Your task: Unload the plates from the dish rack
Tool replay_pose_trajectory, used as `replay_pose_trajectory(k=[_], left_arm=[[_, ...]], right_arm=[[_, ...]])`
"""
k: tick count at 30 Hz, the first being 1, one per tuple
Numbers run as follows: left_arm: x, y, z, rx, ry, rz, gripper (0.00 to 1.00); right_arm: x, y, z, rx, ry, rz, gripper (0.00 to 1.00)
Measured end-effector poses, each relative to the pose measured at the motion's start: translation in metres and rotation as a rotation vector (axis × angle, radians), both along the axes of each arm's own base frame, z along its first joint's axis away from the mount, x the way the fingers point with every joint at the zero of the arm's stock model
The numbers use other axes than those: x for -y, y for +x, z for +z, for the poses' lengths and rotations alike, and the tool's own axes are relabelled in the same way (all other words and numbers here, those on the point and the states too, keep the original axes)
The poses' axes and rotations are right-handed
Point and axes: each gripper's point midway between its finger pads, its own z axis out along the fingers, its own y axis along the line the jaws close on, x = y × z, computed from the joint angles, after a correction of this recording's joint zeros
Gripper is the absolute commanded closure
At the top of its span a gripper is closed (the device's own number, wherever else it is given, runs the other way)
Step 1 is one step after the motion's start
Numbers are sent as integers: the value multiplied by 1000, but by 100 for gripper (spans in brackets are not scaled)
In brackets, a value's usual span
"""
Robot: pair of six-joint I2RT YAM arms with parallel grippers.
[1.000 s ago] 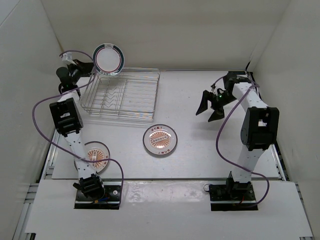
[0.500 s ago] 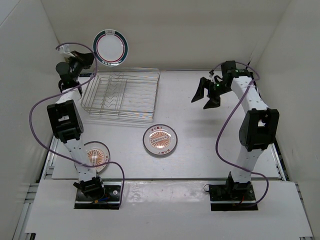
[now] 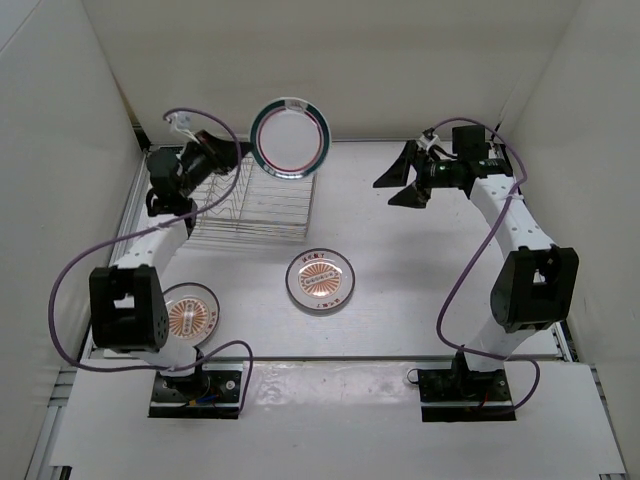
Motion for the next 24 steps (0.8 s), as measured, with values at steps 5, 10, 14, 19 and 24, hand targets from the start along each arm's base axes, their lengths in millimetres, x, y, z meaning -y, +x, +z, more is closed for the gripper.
replay_pose_trajectory(k=[5, 10, 14, 19, 24], left_arm=[[47, -56, -24, -132, 4, -116, 100], [75, -104, -46, -246, 35, -179, 100], [84, -121, -52, -292, 57, -198, 100], [93, -127, -63, -353, 71, -218, 100], [107, -119, -71, -403, 75, -246, 100]], right_arm=[[-8, 9, 23, 22, 96, -9, 10], [-14, 5, 29, 14, 153, 1, 10], [-24, 2, 35, 15, 191, 27, 10], [-45, -9, 43, 37, 218, 96, 11], [-65, -24, 43, 43, 219, 166, 28]])
